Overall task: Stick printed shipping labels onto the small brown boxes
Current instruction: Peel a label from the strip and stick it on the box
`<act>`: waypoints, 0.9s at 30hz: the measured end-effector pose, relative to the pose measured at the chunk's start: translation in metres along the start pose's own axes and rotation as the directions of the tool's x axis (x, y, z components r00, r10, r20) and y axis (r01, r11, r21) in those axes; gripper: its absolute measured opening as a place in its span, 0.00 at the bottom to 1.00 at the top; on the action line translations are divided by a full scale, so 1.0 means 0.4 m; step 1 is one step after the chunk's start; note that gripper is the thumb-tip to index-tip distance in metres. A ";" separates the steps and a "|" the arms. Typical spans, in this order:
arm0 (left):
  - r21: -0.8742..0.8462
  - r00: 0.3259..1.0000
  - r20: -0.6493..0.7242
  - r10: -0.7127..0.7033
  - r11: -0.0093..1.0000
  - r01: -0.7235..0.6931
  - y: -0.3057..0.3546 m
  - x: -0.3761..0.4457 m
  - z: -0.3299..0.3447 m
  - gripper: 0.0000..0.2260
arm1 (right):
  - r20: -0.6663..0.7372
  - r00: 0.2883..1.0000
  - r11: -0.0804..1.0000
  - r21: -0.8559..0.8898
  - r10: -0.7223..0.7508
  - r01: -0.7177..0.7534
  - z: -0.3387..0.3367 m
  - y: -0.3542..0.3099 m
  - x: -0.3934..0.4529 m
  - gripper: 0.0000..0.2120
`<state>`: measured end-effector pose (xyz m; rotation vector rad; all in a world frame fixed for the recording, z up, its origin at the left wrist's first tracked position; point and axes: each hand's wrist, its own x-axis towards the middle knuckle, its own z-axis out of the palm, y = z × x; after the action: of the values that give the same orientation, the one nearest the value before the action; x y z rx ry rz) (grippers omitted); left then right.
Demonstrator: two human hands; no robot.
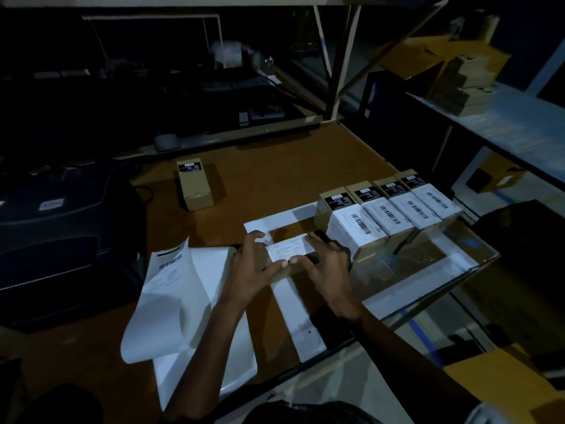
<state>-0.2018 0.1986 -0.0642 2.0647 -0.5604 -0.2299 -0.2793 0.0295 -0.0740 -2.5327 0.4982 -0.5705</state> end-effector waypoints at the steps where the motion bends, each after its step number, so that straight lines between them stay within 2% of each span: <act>1: -0.012 1.000 0.022 0.013 1.000 -0.013 -0.004 -0.002 -0.003 0.29 | -0.009 1.000 1.000 0.004 -0.006 0.006 -0.002 0.009 0.007 0.19; 3: -0.023 0.997 0.068 0.032 0.999 -0.030 -0.012 -0.005 -0.012 0.28 | -0.003 1.000 1.000 0.010 -0.021 0.021 -0.004 0.033 0.015 0.18; 6: -0.014 0.993 0.115 0.026 1.000 -0.024 -0.016 0.000 -0.025 0.29 | 0.052 0.998 0.993 0.117 -0.018 0.012 -0.024 0.034 0.021 0.23; 8: -0.011 0.991 0.135 0.024 1.000 -0.023 -0.020 0.006 -0.029 0.31 | 0.148 0.989 0.989 0.136 0.031 -0.052 -0.050 0.019 0.030 0.26; 9: -0.006 0.990 0.138 0.032 0.999 -0.031 -0.022 0.007 -0.030 0.31 | 0.211 0.976 0.995 0.077 0.050 -0.068 -0.056 0.010 0.033 0.28; 10: 0.011 0.989 0.138 0.048 0.999 -0.050 -0.023 0.006 -0.031 0.29 | 0.261 0.964 0.999 -0.020 0.047 -0.044 -0.059 -0.004 0.033 0.30; 12: 0.072 0.988 0.121 0.095 0.992 -0.104 -0.027 0.009 -0.028 0.26 | 0.271 0.961 0.972 -0.204 -0.057 0.115 -0.046 -0.031 0.022 0.29; 14: 0.109 0.985 0.117 0.130 0.984 -0.143 -0.030 0.009 -0.029 0.26 | 0.306 0.942 0.939 -0.263 -0.138 0.223 -0.015 -0.066 0.000 0.25; 16: 0.072 0.983 0.141 0.113 0.990 -0.124 -0.031 0.004 -0.032 0.31 | 0.360 0.914 0.917 -0.269 -0.189 0.296 0.016 -0.096 -0.026 0.29; 18: 0.019 0.984 0.152 0.096 0.995 -0.100 -0.036 0.001 -0.033 0.36 | 0.353 0.904 0.889 -0.293 -0.242 0.352 0.019 -0.100 -0.038 0.29; 20: 0.011 0.984 0.145 0.104 0.994 -0.107 -0.041 0.001 -0.033 0.38 | 0.310 0.930 0.868 -0.384 -0.199 0.314 0.007 -0.064 -0.014 0.27; 23: -0.010 0.982 0.135 0.129 0.992 -0.129 -0.051 0.006 -0.031 0.39 | 0.211 0.977 0.885 -0.450 -0.026 0.120 -0.015 -0.022 0.030 0.27; 24: -0.024 0.983 0.131 0.131 0.991 -0.129 -0.051 0.006 -0.032 0.40 | 0.227 0.973 0.889 -0.438 -0.038 0.136 -0.012 -0.033 0.031 0.27; 27: -0.075 0.980 0.130 0.153 0.987 -0.144 -0.048 0.007 -0.032 0.38 | 0.345 0.900 0.893 -0.261 -0.268 0.366 0.008 -0.100 -0.014 0.28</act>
<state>-0.1889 0.2155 -0.0733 1.9438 -0.7772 -0.2973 -0.2731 0.0655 -0.0569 -2.9739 0.0564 -0.2131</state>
